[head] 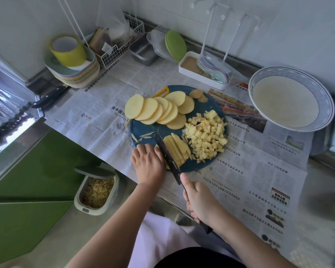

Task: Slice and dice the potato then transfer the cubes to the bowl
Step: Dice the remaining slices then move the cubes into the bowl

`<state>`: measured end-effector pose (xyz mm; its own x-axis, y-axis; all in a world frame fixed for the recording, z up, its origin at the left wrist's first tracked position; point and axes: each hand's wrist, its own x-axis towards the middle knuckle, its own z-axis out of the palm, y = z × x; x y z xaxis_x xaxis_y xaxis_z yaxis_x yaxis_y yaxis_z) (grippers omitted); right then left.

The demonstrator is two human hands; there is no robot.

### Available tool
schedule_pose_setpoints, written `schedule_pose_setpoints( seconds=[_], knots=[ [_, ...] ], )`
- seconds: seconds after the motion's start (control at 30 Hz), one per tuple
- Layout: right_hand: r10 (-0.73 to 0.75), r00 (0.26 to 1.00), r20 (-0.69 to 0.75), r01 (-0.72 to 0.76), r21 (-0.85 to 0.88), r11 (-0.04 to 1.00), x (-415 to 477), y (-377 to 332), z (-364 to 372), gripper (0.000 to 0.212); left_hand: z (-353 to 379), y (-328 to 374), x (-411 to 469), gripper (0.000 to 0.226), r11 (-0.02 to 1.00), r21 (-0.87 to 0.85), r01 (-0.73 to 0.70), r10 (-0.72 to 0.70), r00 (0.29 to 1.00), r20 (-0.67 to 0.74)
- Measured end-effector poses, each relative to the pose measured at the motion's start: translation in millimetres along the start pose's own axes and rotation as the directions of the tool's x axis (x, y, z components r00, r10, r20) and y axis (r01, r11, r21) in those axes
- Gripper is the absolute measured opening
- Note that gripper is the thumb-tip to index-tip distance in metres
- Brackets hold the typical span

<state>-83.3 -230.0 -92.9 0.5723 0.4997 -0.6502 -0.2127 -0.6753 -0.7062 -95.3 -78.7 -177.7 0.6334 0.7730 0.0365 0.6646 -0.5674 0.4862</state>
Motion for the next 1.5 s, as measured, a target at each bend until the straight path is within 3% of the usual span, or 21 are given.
schedule_pose_setpoints(
  seconds=[0.2,0.4,0.63,0.9,0.97,1.1,1.2,1.37,1.5],
  knots=[
    [0.011,1.000,0.011,-0.010,-0.022,1.000,2.8,1.8,-1.6,0.057,0.0,-1.5,1.2,0.043,1.000,0.010,-0.011,0.011,0.999,0.030],
    [0.033,0.998,0.045,-0.031,-0.040,0.999,10.7,0.3,-3.6,0.058,-0.8,-1.8,0.7,0.051,1.000,0.012,-0.029,0.028,1.000,0.008],
    [-0.081,0.993,-0.083,0.067,-0.157,0.985,26.1,7.9,16.9,0.059,-0.3,-1.4,-0.6,0.049,1.000,0.003,-0.020,0.020,1.000,-0.001],
    [-0.059,0.998,-0.026,0.060,0.028,0.998,18.6,16.8,4.6,0.055,-0.5,-0.9,-1.2,0.047,1.000,-0.025,-0.001,0.001,1.000,-0.011],
    [-0.073,0.995,-0.065,0.070,-0.037,0.997,15.7,19.4,4.6,0.058,-0.7,-0.7,-0.9,0.046,1.000,-0.028,0.006,-0.006,1.000,-0.014],
    [-0.145,0.983,-0.115,0.095,-0.362,0.927,14.3,15.2,12.2,0.060,-1.0,-0.2,-1.5,0.046,1.000,-0.022,-0.007,0.006,1.000,-0.019],
    [-0.144,0.982,-0.120,0.075,-0.453,0.888,14.9,10.0,15.5,0.062,-1.7,-0.5,-3.2,0.047,0.999,-0.033,-0.014,0.013,0.999,-0.033],
    [-0.157,0.976,-0.151,0.063,-0.495,0.867,21.6,0.4,21.5,0.064,-3.2,0.7,-4.1,0.050,0.999,-0.037,-0.009,0.008,0.999,-0.041],
    [-0.129,0.986,-0.105,0.089,-0.320,0.943,24.5,4.5,10.9,0.063,-4.6,2.3,-4.3,0.054,0.999,-0.045,0.007,-0.008,1.000,-0.019]
  ],
)
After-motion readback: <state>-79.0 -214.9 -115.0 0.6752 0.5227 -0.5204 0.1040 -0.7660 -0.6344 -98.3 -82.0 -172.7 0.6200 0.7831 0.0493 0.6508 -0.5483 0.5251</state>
